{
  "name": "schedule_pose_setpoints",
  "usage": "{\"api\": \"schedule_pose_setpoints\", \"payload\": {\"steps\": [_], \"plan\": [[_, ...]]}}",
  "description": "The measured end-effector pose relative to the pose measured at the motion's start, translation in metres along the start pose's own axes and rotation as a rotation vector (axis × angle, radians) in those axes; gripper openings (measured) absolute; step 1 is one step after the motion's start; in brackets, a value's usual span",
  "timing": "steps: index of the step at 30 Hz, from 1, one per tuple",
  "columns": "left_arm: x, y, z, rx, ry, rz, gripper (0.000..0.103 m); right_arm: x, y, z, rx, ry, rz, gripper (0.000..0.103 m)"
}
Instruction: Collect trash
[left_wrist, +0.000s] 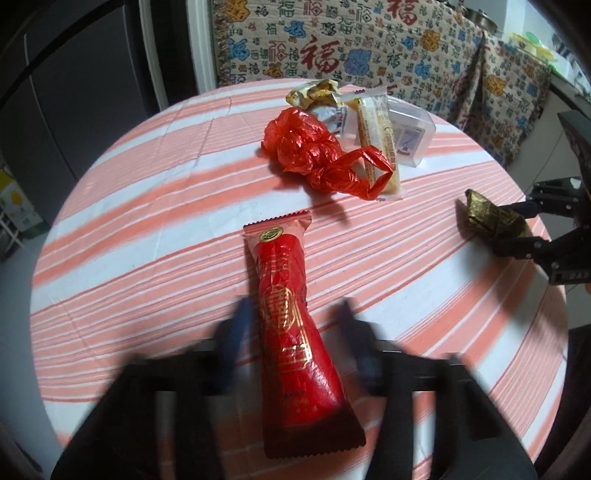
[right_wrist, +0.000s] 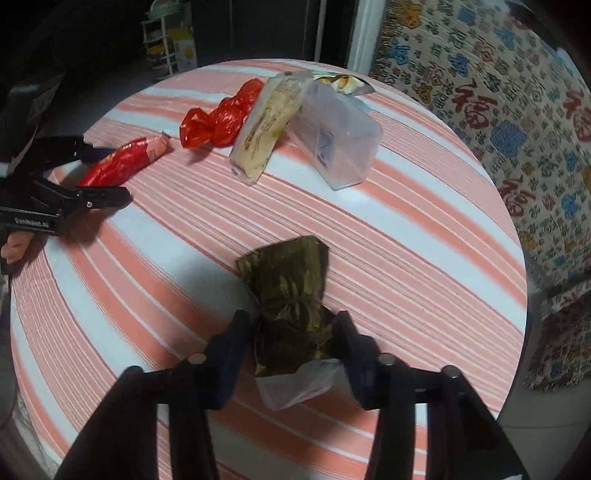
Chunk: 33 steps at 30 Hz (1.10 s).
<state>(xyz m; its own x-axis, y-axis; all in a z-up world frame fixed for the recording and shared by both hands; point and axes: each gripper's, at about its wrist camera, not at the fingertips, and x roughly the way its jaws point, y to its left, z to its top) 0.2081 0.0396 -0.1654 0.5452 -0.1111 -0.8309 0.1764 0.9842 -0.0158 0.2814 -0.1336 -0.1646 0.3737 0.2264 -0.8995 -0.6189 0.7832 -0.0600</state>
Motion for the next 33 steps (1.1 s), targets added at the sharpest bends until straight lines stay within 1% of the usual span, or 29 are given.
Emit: {"api": "schedule_pose_setpoints", "payload": {"steps": [1, 3, 6, 12, 17, 20, 28, 33], "plan": [[-0.001, 0.002, -0.001, -0.012, -0.002, -0.006, 0.020, -0.003, 0.000, -0.002, 0.022, -0.009, 0.005, 0.044], [-0.006, 0.007, -0.004, -0.065, -0.014, -0.044, 0.017, -0.012, -0.002, -0.007, 0.073, -0.044, 0.016, 0.044], [-0.013, 0.002, -0.007, -0.084, -0.040, -0.060, 0.015, -0.027, -0.008, -0.015, 0.151, -0.097, 0.049, 0.044], [-0.036, -0.029, -0.004, -0.084, -0.100, -0.148, 0.013, -0.055, -0.021, -0.036, 0.291, -0.183, 0.073, 0.044], [-0.051, -0.078, 0.007, -0.028, -0.137, -0.222, 0.012, -0.069, -0.039, -0.054, 0.350, -0.208, 0.070, 0.044], [-0.054, -0.106, 0.014, -0.002, -0.150, -0.263, 0.011, -0.079, -0.053, -0.071, 0.394, -0.223, 0.054, 0.044], [-0.059, -0.187, 0.039, 0.084, -0.159, -0.364, 0.010, -0.110, -0.102, -0.134, 0.518, -0.259, -0.023, 0.044], [-0.058, -0.250, 0.054, 0.152, -0.149, -0.434, 0.009, -0.133, -0.146, -0.182, 0.637, -0.290, -0.103, 0.044]]}}
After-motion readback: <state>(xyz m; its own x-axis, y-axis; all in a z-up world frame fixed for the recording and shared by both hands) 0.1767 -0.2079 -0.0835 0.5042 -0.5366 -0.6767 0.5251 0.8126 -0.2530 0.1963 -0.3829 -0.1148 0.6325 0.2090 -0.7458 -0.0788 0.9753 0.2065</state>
